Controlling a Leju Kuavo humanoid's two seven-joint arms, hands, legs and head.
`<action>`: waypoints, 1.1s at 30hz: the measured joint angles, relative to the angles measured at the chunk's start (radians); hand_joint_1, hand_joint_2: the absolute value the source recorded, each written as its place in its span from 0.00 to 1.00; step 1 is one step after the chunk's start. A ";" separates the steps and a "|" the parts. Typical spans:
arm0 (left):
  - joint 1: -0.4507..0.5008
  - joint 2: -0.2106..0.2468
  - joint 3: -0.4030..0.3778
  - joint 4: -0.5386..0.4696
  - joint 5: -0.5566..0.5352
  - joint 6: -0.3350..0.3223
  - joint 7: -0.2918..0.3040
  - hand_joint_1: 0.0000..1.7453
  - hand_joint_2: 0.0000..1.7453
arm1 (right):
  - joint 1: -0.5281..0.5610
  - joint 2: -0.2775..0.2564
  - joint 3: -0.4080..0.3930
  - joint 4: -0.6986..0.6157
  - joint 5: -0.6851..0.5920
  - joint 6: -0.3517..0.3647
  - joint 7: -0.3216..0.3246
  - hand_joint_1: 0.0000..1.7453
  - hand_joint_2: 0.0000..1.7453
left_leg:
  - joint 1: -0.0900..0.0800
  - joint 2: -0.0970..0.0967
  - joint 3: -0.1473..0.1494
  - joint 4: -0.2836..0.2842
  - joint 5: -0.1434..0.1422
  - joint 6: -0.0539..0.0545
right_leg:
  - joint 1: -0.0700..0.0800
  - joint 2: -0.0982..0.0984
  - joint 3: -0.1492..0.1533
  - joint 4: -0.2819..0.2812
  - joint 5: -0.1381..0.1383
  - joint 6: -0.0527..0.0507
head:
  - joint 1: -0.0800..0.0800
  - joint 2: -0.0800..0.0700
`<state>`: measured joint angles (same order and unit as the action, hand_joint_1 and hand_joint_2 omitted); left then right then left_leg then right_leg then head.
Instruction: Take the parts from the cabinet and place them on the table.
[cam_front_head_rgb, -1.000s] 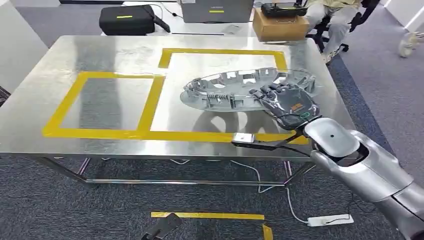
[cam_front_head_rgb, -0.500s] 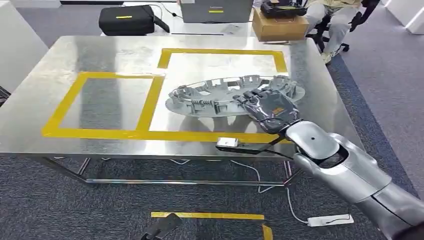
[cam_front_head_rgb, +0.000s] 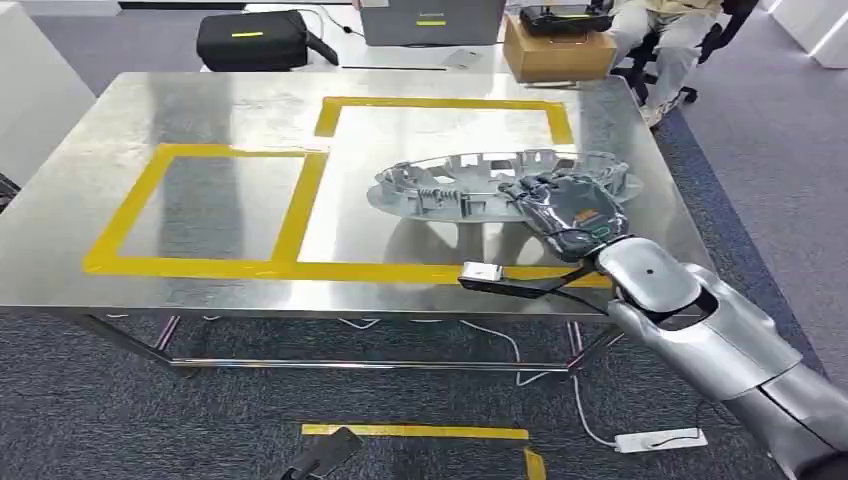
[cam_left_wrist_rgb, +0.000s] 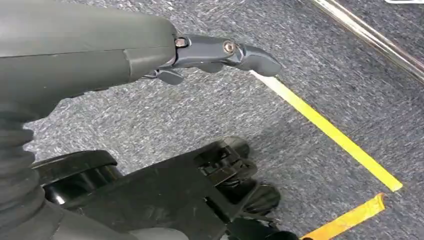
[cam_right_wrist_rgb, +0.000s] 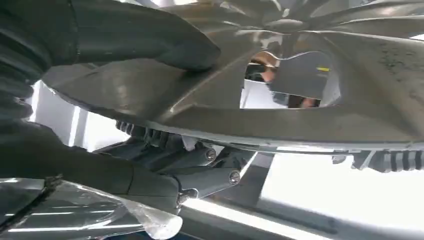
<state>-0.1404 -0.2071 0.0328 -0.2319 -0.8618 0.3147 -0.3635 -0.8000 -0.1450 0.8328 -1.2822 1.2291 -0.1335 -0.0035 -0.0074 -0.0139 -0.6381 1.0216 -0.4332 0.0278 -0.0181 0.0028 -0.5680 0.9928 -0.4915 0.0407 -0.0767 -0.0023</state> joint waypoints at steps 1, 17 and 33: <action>0.000 0.000 0.000 0.000 0.000 0.000 0.000 0.00 1.00 | 0.000 -0.001 -0.003 0.003 0.000 -0.001 0.002 1.00 1.00 | 0.000 0.000 0.000 0.000 0.000 0.000 | 0.000 0.000 0.000 0.000 0.000 0.000 | 0.000 0.000; 0.000 0.000 0.001 0.000 0.005 -0.005 0.007 0.00 1.00 | 0.006 -0.002 -0.016 0.024 0.005 -0.005 0.003 1.00 1.00 | 0.000 0.000 0.000 0.000 0.000 0.000 | 0.000 0.000 0.000 0.000 0.000 0.000 | 0.000 0.000; -0.001 0.003 0.002 0.000 0.006 -0.014 0.001 0.00 1.00 | 0.013 -0.002 -0.018 0.022 0.020 -0.005 0.000 1.00 1.00 | 0.003 0.002 0.015 -0.016 0.001 0.022 | -0.009 0.000 -0.005 -0.002 -0.009 0.020 | 0.000 0.000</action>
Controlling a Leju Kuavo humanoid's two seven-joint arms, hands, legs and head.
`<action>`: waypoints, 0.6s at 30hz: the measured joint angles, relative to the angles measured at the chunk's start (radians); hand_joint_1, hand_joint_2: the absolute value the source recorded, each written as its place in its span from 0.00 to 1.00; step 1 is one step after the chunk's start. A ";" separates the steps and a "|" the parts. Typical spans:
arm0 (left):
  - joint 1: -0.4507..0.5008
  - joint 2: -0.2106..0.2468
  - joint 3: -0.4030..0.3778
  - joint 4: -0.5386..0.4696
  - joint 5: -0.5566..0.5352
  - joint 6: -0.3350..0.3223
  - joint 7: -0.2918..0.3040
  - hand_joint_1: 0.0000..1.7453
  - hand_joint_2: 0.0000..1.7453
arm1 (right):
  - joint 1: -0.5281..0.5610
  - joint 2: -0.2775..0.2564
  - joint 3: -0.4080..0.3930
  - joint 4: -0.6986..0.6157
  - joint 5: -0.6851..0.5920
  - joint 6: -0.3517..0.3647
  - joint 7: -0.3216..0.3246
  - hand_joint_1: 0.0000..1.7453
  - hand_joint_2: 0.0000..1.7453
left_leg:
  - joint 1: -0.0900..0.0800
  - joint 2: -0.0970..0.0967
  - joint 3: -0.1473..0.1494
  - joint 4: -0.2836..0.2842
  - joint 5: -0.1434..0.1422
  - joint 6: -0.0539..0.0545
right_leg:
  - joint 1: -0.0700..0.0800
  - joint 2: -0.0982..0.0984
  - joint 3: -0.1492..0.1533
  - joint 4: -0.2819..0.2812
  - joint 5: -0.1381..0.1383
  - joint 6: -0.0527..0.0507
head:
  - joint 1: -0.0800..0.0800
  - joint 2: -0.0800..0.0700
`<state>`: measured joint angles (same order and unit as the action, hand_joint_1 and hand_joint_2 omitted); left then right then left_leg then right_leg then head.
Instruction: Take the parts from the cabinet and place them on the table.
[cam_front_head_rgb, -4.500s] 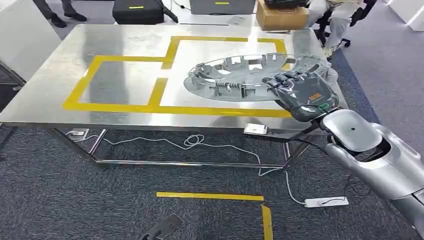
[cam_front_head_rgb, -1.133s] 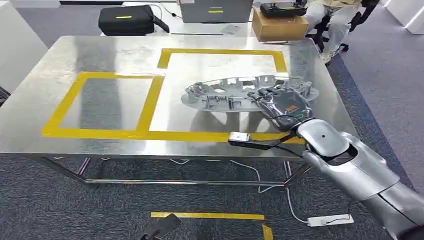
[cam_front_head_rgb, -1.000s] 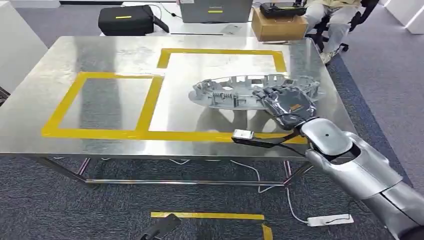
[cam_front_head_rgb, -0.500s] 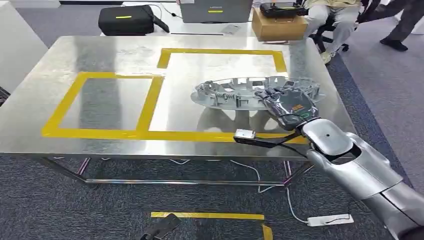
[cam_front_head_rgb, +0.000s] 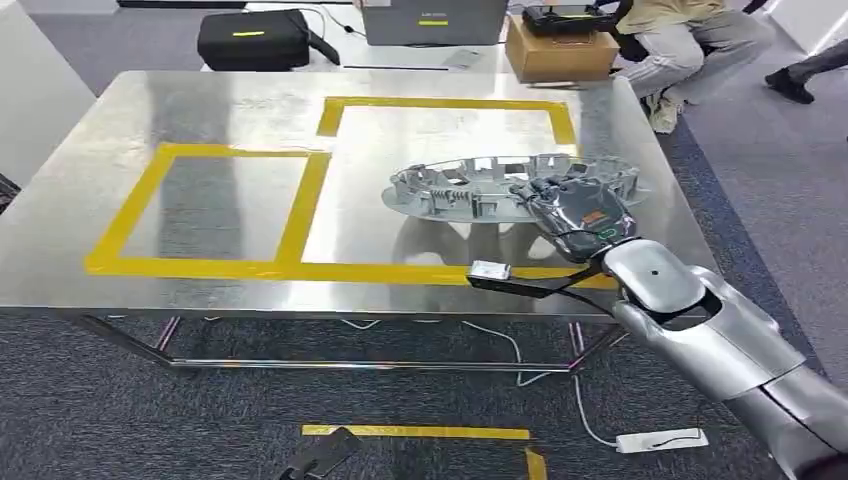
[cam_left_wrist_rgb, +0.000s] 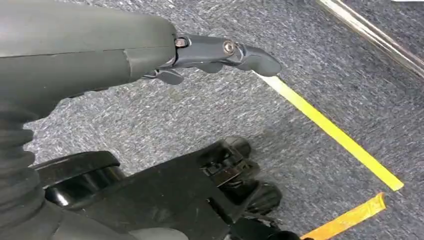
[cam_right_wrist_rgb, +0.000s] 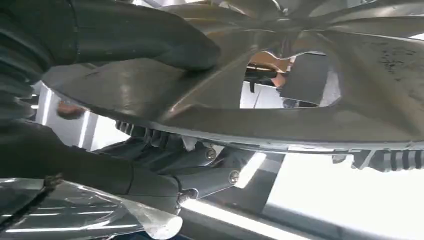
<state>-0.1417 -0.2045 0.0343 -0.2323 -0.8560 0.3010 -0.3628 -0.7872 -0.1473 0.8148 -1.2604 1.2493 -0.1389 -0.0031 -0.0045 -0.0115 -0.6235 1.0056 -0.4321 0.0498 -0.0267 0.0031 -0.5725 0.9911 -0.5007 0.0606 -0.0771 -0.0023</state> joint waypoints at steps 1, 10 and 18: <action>-0.002 0.000 0.000 0.000 0.000 0.002 -0.001 0.00 1.00 | -0.002 0.000 0.000 0.000 0.000 0.000 0.000 1.00 1.00 | -0.001 0.002 0.004 -0.004 0.000 0.005 | 0.003 -0.001 -0.011 0.031 -0.018 -0.002 | 0.005 0.000; -0.003 -0.002 0.002 0.000 0.002 0.002 -0.001 0.00 1.00 | -0.003 -0.006 0.001 0.001 0.001 0.003 -0.003 1.00 1.00 | 0.000 -0.003 0.018 0.016 -0.036 -0.014 | 0.004 -0.005 -0.066 0.046 0.038 -0.002 | 0.006 0.000; -0.002 -0.003 0.002 -0.001 0.006 0.001 -0.001 0.00 1.00 | 0.001 -0.010 0.002 0.001 0.002 0.002 -0.006 1.00 1.00 | 0.003 0.002 -0.060 0.190 -0.126 -0.051 | 0.001 -0.001 -0.027 0.028 0.015 -0.048 | -0.006 0.000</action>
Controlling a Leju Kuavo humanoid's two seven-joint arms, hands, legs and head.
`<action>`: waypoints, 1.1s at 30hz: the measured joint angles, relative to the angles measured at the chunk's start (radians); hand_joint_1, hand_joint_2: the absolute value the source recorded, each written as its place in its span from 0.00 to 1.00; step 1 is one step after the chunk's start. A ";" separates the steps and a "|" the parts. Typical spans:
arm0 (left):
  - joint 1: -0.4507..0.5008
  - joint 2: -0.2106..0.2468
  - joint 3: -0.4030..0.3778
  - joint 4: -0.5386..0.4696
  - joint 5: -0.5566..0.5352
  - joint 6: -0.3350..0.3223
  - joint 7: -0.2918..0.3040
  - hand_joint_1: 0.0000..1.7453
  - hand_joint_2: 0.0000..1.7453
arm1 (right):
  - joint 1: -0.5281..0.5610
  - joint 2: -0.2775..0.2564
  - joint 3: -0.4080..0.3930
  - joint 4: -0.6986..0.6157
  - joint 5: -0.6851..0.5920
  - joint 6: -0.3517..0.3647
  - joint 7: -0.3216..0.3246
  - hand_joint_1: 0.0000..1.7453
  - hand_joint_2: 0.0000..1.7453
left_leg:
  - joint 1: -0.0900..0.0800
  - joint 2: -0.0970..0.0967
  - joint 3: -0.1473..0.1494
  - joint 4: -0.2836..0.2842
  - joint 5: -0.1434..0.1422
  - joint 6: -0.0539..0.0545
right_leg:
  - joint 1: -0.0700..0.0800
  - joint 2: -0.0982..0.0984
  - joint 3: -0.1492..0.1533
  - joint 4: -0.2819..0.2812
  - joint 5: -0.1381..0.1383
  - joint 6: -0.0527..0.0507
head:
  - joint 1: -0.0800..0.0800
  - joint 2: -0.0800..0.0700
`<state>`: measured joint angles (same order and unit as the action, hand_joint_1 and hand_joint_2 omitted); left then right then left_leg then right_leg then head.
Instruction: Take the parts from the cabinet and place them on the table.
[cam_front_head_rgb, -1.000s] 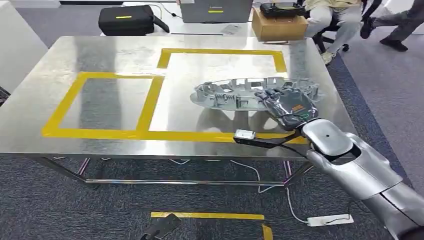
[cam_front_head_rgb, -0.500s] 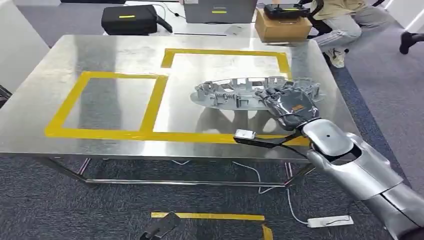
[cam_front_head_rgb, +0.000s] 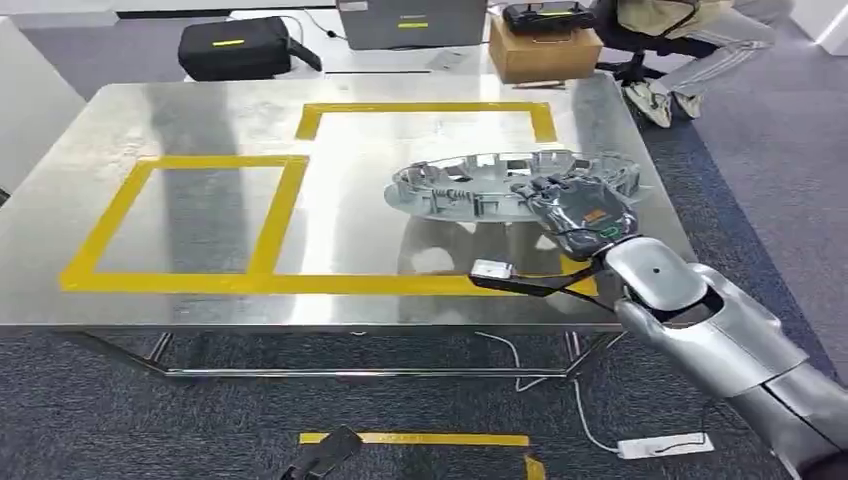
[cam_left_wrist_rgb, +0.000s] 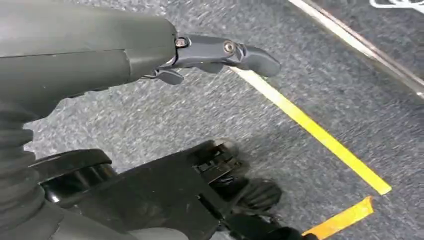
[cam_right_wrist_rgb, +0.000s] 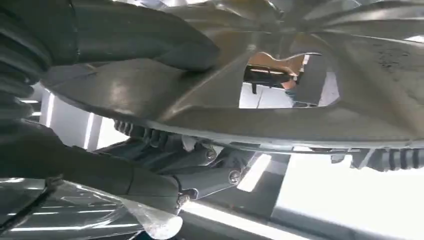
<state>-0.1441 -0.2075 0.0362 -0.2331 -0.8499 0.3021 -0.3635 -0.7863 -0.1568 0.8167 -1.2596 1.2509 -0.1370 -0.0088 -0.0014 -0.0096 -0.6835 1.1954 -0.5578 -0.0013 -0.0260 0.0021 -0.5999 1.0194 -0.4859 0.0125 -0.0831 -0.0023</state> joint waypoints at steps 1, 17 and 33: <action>0.002 0.000 0.000 0.000 0.000 0.000 0.000 0.00 1.00 | 0.004 0.000 0.000 0.001 0.000 0.000 0.000 1.00 1.00 | 0.001 0.001 -0.045 0.084 -0.028 -0.002 | 0.000 0.000 0.005 0.000 -0.005 -0.002 | 0.000 0.000; 0.009 -0.001 0.002 -0.001 -0.001 0.014 0.000 0.00 1.00 | 0.010 -0.003 0.004 0.000 0.000 0.002 0.000 1.00 1.00 | 0.000 -0.002 0.089 -0.182 0.084 0.057 | 0.003 0.004 -0.105 0.257 -0.148 0.057 | 0.013 0.000; 0.014 -0.004 0.002 -0.002 -0.006 0.021 0.001 0.00 1.00 | 0.037 -0.011 0.016 -0.001 0.006 0.001 0.003 1.00 1.00 | 0.006 -0.003 0.009 0.101 -0.104 -0.005 | 0.006 0.002 0.006 -0.029 0.027 -0.005 | 0.008 0.000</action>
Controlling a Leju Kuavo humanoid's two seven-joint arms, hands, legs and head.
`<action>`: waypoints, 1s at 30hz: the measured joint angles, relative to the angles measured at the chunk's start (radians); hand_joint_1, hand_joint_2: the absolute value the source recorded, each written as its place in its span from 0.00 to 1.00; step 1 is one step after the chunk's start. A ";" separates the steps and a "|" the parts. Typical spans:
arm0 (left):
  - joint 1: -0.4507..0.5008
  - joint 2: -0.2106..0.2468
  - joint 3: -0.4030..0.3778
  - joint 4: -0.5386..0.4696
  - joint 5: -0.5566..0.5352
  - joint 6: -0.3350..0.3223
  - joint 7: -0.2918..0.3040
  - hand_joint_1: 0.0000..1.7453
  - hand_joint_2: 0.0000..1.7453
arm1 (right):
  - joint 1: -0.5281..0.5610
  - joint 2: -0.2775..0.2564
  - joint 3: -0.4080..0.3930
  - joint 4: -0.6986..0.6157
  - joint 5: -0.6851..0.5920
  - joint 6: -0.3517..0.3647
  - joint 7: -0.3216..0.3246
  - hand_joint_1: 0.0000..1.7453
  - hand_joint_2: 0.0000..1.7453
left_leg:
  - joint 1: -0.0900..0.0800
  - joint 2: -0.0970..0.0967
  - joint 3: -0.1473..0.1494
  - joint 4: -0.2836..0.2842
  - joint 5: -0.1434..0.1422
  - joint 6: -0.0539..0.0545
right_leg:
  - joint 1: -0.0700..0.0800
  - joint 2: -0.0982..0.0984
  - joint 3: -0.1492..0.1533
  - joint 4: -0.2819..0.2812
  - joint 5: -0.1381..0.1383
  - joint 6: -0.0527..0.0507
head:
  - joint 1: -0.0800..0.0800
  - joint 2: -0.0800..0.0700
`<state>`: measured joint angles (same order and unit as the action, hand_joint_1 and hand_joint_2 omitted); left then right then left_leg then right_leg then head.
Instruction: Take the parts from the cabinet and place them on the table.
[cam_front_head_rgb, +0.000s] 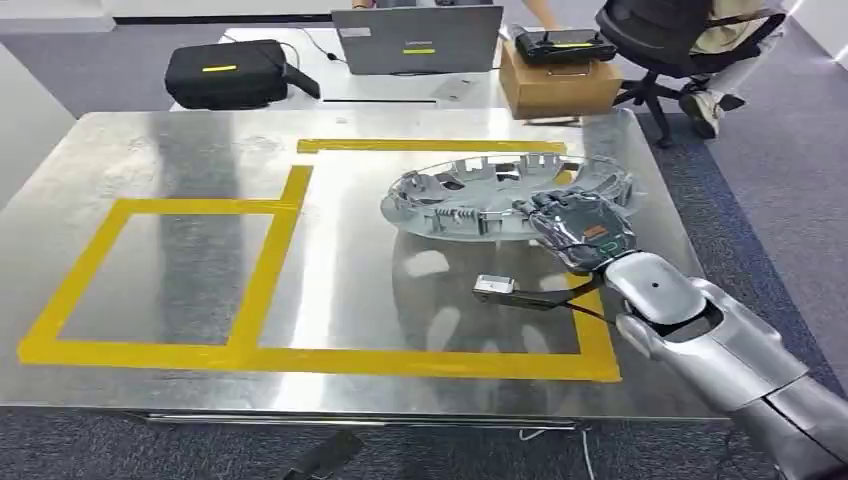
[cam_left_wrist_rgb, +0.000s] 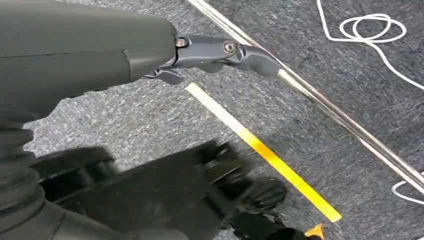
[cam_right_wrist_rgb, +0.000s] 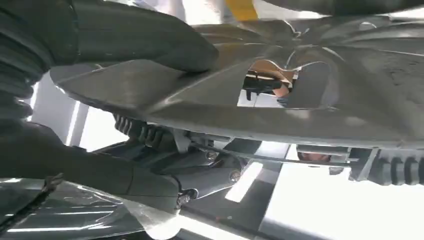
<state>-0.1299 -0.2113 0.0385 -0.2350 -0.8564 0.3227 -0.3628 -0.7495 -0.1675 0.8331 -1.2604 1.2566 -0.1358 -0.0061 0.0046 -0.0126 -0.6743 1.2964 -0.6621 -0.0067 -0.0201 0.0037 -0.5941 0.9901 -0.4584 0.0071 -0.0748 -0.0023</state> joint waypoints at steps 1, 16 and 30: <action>0.001 0.000 0.000 0.000 0.000 0.000 0.000 0.00 1.00 | 0.001 0.000 0.000 0.000 0.000 0.000 0.000 1.00 1.00 | 0.002 0.000 -0.011 -0.015 0.001 -0.003 | -0.001 0.001 0.014 0.000 -0.007 0.000 | 0.000 0.000; -0.019 -0.006 0.000 -0.001 -0.003 -0.003 0.007 0.00 1.00 | 0.022 0.031 0.058 -0.004 0.038 0.003 0.012 1.00 1.00 | -0.001 -0.008 0.011 -0.276 0.255 0.018 | -0.004 0.004 0.069 -0.018 -0.061 0.024 | 0.000 0.000; -0.017 -0.006 0.000 -0.001 -0.001 -0.003 0.008 0.00 1.00 | 0.039 0.033 0.082 0.001 0.038 0.002 0.014 1.00 1.00 | -0.001 -0.007 0.014 -0.276 0.260 0.023 | -0.005 0.003 0.068 -0.015 -0.056 0.047 | 0.000 0.000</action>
<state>-0.1472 -0.2171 0.0389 -0.2361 -0.8572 0.3201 -0.3548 -0.7102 -0.1343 0.9148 -1.2596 1.2944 -0.1335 0.0080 0.0036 -0.0197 -0.6606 1.0199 -0.4025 0.0164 -0.0248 0.0066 -0.5256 0.9750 -0.5147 0.0537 -0.0752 -0.0023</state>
